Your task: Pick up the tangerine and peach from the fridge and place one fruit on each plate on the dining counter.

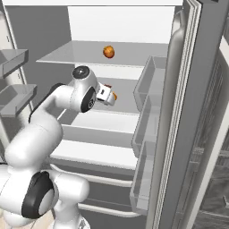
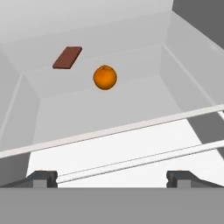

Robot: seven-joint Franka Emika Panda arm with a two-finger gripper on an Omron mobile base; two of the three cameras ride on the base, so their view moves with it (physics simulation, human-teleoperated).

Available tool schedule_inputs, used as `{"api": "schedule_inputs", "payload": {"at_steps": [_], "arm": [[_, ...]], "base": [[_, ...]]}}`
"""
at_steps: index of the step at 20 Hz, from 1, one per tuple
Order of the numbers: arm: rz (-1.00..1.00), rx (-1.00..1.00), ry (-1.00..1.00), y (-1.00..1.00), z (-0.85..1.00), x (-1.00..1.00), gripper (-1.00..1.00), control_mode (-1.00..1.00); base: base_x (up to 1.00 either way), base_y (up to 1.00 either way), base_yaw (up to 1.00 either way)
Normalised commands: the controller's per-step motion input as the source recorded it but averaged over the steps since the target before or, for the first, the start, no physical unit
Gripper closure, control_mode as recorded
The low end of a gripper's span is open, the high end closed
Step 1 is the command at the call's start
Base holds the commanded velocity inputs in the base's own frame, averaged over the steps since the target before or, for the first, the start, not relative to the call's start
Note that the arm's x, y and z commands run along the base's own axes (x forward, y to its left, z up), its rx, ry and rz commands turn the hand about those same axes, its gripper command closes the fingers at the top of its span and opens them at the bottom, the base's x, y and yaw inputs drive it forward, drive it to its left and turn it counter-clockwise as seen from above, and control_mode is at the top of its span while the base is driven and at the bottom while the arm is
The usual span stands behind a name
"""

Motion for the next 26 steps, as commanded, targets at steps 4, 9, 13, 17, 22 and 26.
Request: {"api": "schedule_inputs", "payload": {"at_steps": [4, 9, 13, 17, 22, 26], "arm": [[-0.01, -0.03, 0.02, 0.0, -0.03, 0.6, -1.0, -1.0], [0.0, -0.01, 0.0, 0.0, -0.03, 0.57, -1.0, -1.0], [0.0, 0.0, 0.02, -0.05, -0.2, 0.44, -1.0, -1.0], [0.0, 0.0, 0.01, -0.06, -0.3, 0.42, -1.0, -1.0], [0.0, 0.0, 0.01, -0.1, -0.3, 0.46, -1.0, -1.0], [0.0, 0.0, 0.0, -0.06, -0.23, 0.44, -1.0, -1.0]], "base": [[0.0, 0.0, 0.0], [0.0, 0.0, 0.0], [0.0, 0.0, 0.0], [0.0, 0.0, 0.0], [0.0, 0.0, 0.0], [0.0, 0.0, 0.0]]}}
